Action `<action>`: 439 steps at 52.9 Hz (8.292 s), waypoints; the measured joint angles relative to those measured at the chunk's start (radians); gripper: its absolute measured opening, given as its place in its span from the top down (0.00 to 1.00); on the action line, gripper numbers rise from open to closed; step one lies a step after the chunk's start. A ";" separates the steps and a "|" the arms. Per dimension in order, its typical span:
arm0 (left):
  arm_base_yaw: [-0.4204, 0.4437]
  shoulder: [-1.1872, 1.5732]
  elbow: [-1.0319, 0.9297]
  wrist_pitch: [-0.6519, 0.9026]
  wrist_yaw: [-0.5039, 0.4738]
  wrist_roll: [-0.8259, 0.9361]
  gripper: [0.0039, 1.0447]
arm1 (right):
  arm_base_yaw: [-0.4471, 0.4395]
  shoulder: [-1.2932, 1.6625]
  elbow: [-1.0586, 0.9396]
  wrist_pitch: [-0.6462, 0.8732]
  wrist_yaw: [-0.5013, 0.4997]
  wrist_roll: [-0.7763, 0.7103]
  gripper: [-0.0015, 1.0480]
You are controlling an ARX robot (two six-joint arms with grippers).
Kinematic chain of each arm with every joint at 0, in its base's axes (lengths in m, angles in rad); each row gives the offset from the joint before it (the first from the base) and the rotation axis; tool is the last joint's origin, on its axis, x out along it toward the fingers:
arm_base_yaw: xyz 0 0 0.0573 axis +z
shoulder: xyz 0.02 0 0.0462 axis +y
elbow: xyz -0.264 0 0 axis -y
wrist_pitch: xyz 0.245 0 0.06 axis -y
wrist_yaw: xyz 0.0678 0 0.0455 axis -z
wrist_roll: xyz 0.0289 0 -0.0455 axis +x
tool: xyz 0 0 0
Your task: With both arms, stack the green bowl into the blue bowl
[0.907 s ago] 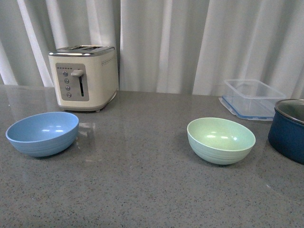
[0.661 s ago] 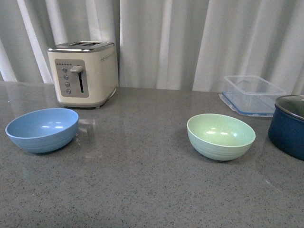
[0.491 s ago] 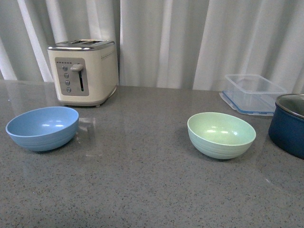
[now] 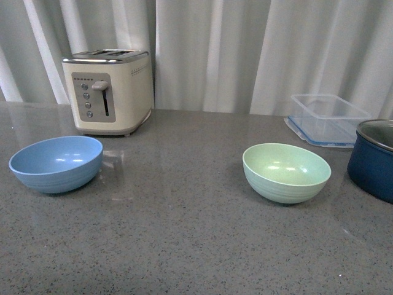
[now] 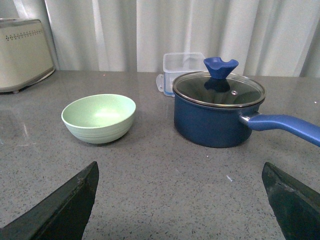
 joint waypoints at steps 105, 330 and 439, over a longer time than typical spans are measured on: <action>0.127 1.596 1.429 -0.465 0.346 -0.248 0.06 | 0.000 0.000 0.000 0.000 0.000 0.000 0.10; 0.044 0.580 0.027 0.958 0.375 0.031 0.97 | 0.000 0.000 0.000 0.000 0.000 0.000 0.10; 0.044 -0.285 -0.204 0.352 0.375 0.033 0.97 | 0.000 0.000 0.000 0.000 0.000 0.000 0.10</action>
